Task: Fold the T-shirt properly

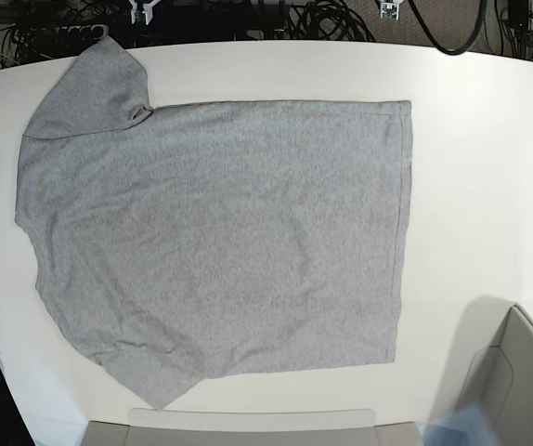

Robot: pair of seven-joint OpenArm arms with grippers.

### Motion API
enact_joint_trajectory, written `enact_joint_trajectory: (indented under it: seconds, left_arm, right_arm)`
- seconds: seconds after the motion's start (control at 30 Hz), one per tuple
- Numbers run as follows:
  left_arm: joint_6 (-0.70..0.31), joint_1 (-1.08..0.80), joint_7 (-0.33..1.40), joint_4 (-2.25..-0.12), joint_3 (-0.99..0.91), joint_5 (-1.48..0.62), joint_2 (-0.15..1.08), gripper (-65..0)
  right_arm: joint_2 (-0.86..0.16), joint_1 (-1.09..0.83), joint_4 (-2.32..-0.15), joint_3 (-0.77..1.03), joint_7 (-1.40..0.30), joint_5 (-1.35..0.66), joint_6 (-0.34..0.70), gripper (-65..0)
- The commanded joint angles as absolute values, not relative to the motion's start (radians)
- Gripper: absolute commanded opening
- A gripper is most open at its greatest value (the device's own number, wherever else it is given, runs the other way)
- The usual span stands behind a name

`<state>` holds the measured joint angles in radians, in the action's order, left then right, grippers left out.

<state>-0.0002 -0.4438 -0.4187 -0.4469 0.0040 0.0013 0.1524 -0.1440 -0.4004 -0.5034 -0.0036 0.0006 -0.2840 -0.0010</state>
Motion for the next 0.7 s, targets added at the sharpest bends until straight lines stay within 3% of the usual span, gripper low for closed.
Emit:
enact_joint_trajectory:
  seconds: [0.0,0.3,0.67]
  left_arm:
    - [0.004,-0.504,-0.456,-0.507,0.002,0.002,0.166,-64.9]
    - [0.007,-0.763,-0.536,-0.802,0.001,0.002,0.214,-64.9]
    - [0.005,-1.030,-0.581,-1.264,-0.170,0.005,0.222,-64.9]
  right_arm:
    - [-0.157,-0.438,-0.545,-0.002,-0.005,-0.275,-0.001,-64.9]
    - [-0.165,-0.688,-0.888,-0.007,-0.008,-0.268,-0.001,-64.9]
    - [-0.295,-0.980,-1.320,-0.128,-0.002,-0.269,-0.002,-64.8]
